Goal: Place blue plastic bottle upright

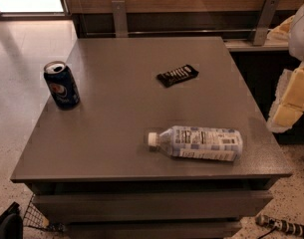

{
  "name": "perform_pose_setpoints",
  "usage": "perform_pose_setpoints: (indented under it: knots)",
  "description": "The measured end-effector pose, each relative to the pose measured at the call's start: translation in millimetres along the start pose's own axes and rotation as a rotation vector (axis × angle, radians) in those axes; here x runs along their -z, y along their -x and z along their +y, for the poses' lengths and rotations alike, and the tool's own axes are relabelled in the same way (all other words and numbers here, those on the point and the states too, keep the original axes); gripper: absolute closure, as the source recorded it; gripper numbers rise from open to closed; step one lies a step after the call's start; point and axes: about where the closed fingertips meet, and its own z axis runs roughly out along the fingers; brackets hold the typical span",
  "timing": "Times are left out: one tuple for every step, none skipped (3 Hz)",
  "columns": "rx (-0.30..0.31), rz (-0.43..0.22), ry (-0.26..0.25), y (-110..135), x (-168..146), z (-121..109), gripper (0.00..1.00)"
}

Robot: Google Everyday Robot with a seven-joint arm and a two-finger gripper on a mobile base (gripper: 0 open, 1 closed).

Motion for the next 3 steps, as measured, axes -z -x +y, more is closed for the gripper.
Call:
perform_pose_setpoints:
  knots:
    - [-0.002, 0.006, 0.011, 2.6, -3.7, 0.5, 0.00]
    - [-0.008, 0.028, 0.054, 13.2, -18.5, 2.2, 0.00]
    - [0.001, 0.068, 0.086, 28.2, -33.5, 8.7, 0.00]
